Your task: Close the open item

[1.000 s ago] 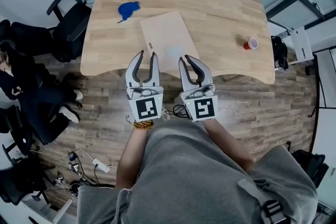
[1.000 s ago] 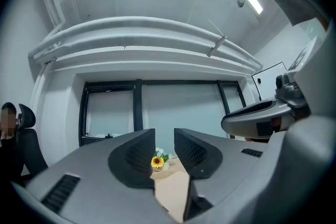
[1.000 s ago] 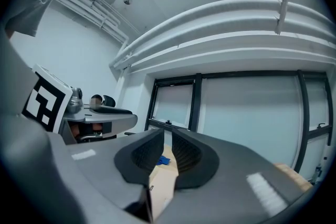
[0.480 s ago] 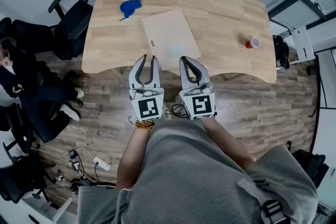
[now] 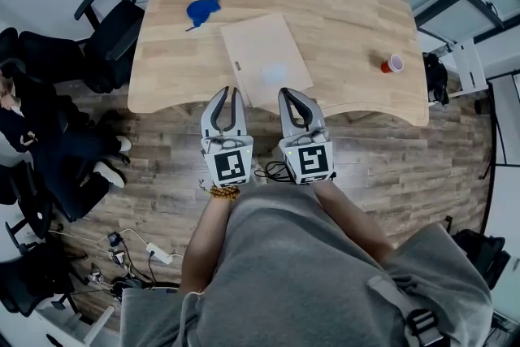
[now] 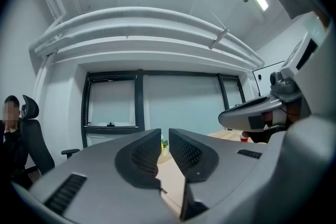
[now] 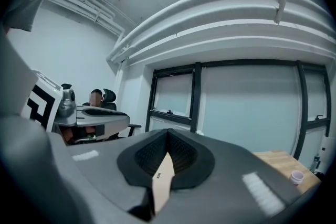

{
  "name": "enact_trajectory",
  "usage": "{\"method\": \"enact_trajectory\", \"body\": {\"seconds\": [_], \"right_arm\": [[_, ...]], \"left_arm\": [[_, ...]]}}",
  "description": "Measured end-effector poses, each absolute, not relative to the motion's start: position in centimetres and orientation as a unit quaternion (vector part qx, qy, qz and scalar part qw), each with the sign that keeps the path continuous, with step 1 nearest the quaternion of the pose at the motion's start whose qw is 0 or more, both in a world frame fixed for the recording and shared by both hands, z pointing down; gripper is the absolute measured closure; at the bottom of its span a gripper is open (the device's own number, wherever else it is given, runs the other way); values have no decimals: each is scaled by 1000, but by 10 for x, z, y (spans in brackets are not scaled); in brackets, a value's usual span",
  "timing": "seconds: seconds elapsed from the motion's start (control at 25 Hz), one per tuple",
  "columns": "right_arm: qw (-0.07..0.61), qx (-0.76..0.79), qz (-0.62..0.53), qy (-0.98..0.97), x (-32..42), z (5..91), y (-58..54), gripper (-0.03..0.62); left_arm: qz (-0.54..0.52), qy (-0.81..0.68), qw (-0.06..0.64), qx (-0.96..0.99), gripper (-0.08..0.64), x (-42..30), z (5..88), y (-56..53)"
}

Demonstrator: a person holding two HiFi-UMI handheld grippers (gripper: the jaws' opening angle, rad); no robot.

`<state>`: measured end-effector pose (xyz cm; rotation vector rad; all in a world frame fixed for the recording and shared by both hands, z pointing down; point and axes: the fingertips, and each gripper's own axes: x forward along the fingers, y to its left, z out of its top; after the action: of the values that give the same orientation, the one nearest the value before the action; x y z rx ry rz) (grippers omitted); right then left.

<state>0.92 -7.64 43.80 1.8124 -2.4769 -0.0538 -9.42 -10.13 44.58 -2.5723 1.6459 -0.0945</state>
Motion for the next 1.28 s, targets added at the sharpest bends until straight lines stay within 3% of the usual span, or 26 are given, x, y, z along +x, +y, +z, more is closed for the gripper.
{"method": "enact_trajectory", "body": {"seconds": [0.6,1.28], "right_arm": [[56,560,-14,-827,-11,444,-73,583],[76,559,-1,-826,31,454,-87,583]], "left_arm": [[-35,562,37,-826,537,-115,450,-99],[-33,562,31,-826,537,-111,453,-105]]}}
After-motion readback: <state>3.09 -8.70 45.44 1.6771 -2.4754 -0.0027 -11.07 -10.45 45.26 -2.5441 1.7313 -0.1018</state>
